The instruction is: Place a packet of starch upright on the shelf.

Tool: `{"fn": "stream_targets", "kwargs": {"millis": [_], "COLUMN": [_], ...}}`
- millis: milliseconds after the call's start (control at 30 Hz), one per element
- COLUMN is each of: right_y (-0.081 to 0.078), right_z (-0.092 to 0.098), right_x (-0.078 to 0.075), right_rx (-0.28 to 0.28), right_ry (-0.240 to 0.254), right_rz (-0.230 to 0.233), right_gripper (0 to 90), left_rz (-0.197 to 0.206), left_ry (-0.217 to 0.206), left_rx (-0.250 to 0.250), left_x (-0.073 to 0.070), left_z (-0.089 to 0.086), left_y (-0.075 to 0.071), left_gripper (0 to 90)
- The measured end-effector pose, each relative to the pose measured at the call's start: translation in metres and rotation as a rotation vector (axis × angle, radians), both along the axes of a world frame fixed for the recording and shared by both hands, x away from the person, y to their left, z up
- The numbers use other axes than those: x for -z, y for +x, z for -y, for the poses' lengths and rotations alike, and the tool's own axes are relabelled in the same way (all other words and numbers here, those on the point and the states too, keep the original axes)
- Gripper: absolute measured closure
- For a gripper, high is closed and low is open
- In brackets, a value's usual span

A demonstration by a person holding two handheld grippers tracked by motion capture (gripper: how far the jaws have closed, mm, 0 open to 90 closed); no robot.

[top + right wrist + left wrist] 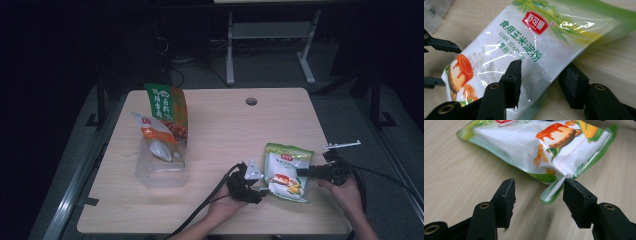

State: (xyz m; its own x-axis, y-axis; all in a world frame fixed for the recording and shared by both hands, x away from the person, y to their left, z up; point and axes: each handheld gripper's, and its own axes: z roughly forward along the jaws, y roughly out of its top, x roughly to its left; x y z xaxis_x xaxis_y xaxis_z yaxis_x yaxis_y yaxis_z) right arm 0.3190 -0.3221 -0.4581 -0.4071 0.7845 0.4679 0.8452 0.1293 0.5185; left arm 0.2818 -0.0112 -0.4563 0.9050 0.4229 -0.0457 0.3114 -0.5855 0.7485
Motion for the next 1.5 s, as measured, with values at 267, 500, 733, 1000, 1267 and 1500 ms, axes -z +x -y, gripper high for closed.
{"fn": "stream_targets", "kwargs": {"millis": [267,500,733,1000,1267,1500], "right_y": [0.008,0.011,0.011,0.011,0.009,0.007], "right_z": [0.006,0.005,-0.001,-0.004,-0.007,-0.015], "right_x": [0.002,0.004,0.005,0.008,0.005,-0.011], "right_rx": [0.053,0.039,-0.028,-0.07,-0.083,-0.095], "right_ry": [0.006,0.016,0.062,0.109,0.124,0.111], "right_rz": [0.017,0.01,-0.015,-0.039,-0.04,0.024], "right_gripper": [44.6,49.8,56.9,69.0,85.3,88.2], "left_rz": [-0.016,-0.037,-0.037,-0.037,-0.039,-0.049], "left_ry": [-0.049,-0.059,-0.039,-0.043,-0.026,-0.041], "left_rx": [0.03,0.034,0.032,0.031,0.038,0.03], "left_x": [-0.006,-0.006,-0.005,-0.003,-0.003,-0.004], "left_z": [0.001,0.003,0.006,0.008,0.007,0.006], "left_y": [-0.003,0.001,0.001,0.001,0.001,0.0], "left_gripper": [46.3,53.4,55.5,55.4,53.4,51.7]}}
